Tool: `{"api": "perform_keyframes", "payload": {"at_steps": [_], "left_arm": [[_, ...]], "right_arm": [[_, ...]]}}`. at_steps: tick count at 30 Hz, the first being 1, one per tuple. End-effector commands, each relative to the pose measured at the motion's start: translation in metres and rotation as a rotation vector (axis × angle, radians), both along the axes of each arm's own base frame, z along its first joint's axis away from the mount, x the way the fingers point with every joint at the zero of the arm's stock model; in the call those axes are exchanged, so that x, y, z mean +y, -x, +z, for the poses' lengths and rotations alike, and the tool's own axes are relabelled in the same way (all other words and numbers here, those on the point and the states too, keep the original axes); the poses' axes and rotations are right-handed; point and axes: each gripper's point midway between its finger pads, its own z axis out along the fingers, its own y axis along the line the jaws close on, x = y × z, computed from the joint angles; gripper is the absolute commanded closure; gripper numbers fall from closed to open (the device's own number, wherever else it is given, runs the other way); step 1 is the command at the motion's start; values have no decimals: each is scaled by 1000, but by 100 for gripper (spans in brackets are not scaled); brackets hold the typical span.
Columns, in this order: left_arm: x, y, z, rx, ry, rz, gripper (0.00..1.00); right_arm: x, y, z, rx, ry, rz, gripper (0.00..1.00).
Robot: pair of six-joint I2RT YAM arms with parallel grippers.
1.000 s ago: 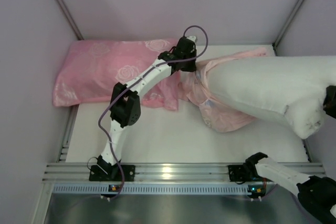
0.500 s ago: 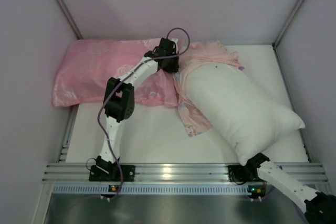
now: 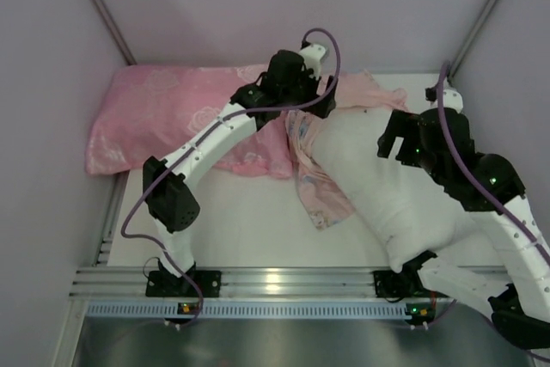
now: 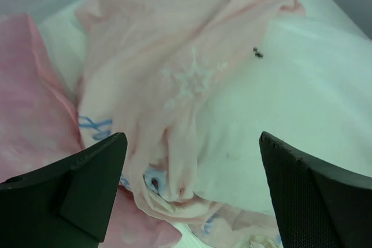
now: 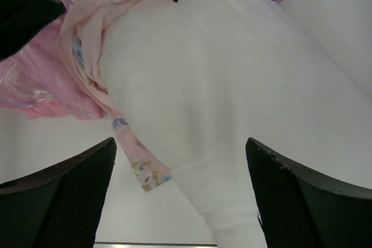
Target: Remove the pillowcase from the pillow
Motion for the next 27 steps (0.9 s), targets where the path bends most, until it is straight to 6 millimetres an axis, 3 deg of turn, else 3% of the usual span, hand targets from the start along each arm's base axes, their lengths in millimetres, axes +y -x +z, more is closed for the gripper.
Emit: {"api": "perform_keyframes", "payload": {"at_steps": [1, 2, 3, 4, 7, 8, 10, 11, 14, 15, 17, 18, 19, 21, 22, 23, 24, 25, 26, 27], "left_arm": [[1, -32, 29, -134, -22, -22, 1], [-4, -37, 28, -159, -40, -48, 1], [-10, -43, 43, -206, -32, -73, 1], [-22, -50, 25, -208, -60, -126, 1], [-44, -60, 32, -286, -58, -231, 1], [-59, -60, 13, -268, -52, -299, 1], [-73, -63, 18, -314, -27, -367, 1], [-84, -62, 5, -303, -7, -417, 1], [-98, -74, -1, -345, 31, -423, 1], [-104, -80, -21, -323, 25, -422, 1], [-112, -87, -27, -317, 53, -411, 1], [-117, -89, -47, -286, 53, -420, 1], [-120, -89, -51, -266, 71, -421, 5], [-120, -98, -61, -259, 68, -375, 36], [-118, -102, -63, -240, 77, -334, 91], [-111, -110, -65, -222, 76, -272, 100], [-98, -123, -65, -213, 70, -181, 100], [-86, -125, -36, -206, 127, -92, 100], [-75, -128, -24, -199, 161, -29, 100], [-56, -126, -53, -135, 134, 43, 100]], "right_arm": [[10, 0, 26, -95, -135, 14, 12], [11, 2, 21, -88, -149, 7, 12], [12, 6, 22, -90, -171, 20, 12], [14, 8, 15, -75, -182, 25, 12], [24, 19, 15, -73, -249, 81, 12], [26, 22, 18, -80, -272, 90, 12], [23, 31, 27, -113, -304, 100, 12], [20, 35, 32, -128, -314, 98, 13], [14, 47, 45, -170, -341, 106, 13], [13, 51, 49, -180, -352, 114, 13], [12, 55, 54, -190, -362, 126, 13], [12, 56, 53, -185, -361, 128, 13], [12, 57, 52, -183, -357, 130, 13], [7, 55, 47, -174, -332, 103, 13], [4, 54, 44, -168, -317, 88, 13], [0, 52, 37, -154, -296, 64, 13], [-6, 45, 29, -138, -256, 20, 13], [-9, 44, 20, -108, -224, 0, 13], [-12, 41, 9, -81, -193, -22, 12], [-15, 35, 2, -66, -163, -52, 12]]}}
